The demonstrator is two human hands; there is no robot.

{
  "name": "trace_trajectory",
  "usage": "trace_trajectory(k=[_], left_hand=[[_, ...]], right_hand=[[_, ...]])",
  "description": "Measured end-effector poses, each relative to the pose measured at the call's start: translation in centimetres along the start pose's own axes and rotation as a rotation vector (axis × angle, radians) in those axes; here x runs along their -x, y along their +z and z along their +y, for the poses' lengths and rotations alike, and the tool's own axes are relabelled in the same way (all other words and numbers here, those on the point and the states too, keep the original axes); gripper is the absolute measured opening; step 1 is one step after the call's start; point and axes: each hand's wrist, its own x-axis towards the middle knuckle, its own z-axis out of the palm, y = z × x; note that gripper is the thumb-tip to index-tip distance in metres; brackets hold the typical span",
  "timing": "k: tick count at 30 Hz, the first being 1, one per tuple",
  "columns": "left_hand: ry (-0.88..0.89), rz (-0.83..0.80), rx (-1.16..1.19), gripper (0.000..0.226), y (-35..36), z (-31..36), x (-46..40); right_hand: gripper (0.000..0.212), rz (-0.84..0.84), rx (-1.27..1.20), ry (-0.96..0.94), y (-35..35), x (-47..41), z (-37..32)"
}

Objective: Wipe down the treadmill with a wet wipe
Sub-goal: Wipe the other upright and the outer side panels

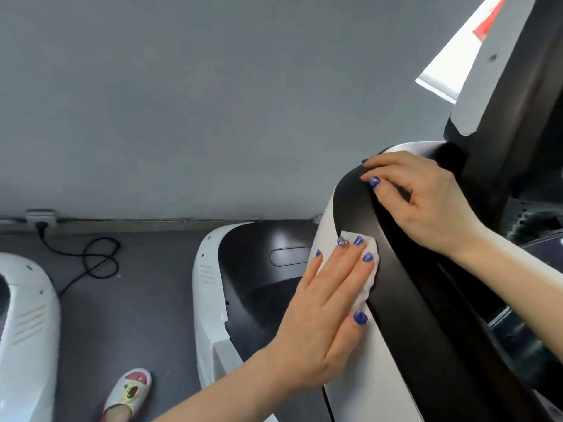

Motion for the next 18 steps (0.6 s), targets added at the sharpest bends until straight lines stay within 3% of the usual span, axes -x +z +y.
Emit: trace_trajectory(k=[7, 12, 18], left_hand=[[-0.045, 0.012, -0.061, 0.056, -1.6, -0.3, -2.7], [0.069, -0.041, -0.134, 0.055, -0.6, 0.5, -0.1], [0.048, -0.052, -0.158, 0.054, -2.0, 0.3, -3.4]], right_hand=[[0.035, 0.067, 0.005, -0.045, 0.7, -0.2, 0.4], [0.035, 0.132, -0.014, -0.026, 0.9, 0.3, 0.5], [0.039, 0.023, -0.007, -0.012, 0.7, -0.3, 0.8]])
